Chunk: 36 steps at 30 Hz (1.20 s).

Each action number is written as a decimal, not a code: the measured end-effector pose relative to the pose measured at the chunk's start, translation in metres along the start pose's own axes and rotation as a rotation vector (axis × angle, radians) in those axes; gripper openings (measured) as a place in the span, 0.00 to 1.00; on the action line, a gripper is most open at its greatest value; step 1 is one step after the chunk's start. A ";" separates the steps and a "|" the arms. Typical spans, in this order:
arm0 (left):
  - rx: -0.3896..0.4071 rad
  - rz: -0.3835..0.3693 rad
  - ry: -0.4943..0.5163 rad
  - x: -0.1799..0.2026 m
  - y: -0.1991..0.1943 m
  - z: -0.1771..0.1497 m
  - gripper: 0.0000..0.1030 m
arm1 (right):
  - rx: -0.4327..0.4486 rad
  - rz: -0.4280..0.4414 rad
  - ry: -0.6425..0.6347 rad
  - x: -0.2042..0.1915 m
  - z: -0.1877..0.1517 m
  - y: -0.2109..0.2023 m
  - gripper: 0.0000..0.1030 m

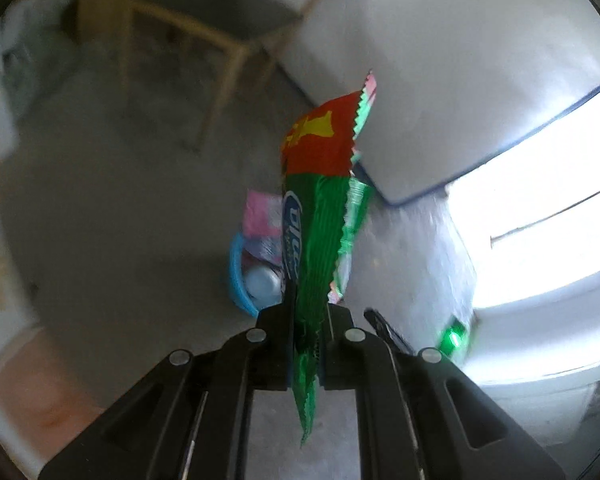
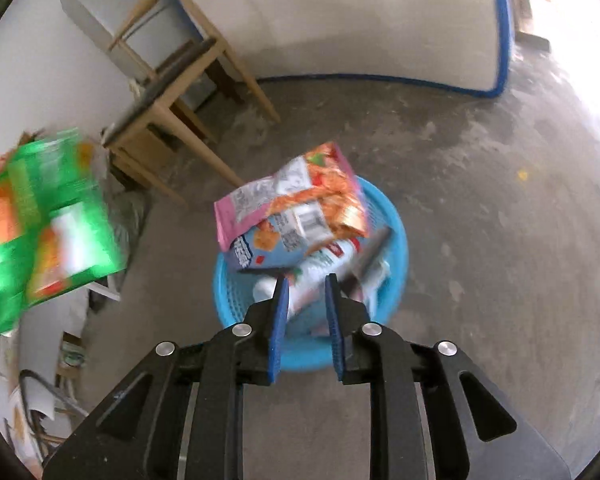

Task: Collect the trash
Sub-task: 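Open the left gripper to drop the green bag into the wastebasket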

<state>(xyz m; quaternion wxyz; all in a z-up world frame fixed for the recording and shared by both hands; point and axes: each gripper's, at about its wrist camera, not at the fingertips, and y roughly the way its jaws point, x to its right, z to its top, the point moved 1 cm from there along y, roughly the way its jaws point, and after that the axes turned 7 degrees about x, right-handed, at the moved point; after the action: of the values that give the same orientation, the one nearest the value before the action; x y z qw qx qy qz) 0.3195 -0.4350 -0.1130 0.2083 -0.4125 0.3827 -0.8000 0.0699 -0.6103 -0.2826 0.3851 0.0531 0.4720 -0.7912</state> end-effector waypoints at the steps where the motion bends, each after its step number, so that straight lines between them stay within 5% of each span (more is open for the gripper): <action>1: -0.041 -0.003 0.003 0.007 0.024 0.004 0.08 | -0.001 -0.004 0.016 0.005 -0.006 -0.011 0.21; 6: -0.163 -0.005 -0.030 0.022 0.132 0.006 0.10 | -0.005 -0.045 0.112 0.041 -0.030 -0.044 0.21; 9: -0.230 0.009 -0.089 0.012 0.190 -0.004 0.45 | 0.000 -0.084 0.160 0.060 -0.040 -0.061 0.21; 14: -0.212 0.148 -0.143 -0.015 0.204 -0.010 0.51 | -0.035 -0.133 0.221 0.085 -0.059 -0.075 0.21; 18: -0.144 0.154 -0.128 -0.016 0.165 0.005 0.51 | -0.033 -0.136 0.214 0.083 -0.059 -0.086 0.21; 27: 0.163 0.086 0.003 0.023 -0.022 0.028 0.57 | 0.089 -0.017 0.097 0.033 -0.025 -0.125 0.21; 31: 0.284 0.050 0.101 0.037 -0.112 -0.005 0.62 | 0.162 0.031 0.027 0.002 -0.015 -0.155 0.24; 36: 0.483 0.069 0.214 0.041 -0.227 -0.094 0.75 | 0.273 0.108 -0.146 -0.061 -0.018 -0.210 0.37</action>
<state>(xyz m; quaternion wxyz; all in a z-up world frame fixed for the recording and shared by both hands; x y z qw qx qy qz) 0.2147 -0.2791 0.0511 0.2863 -0.2505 0.2143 -0.8997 -0.0314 -0.5074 -0.1167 0.4495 0.0728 0.3274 -0.8279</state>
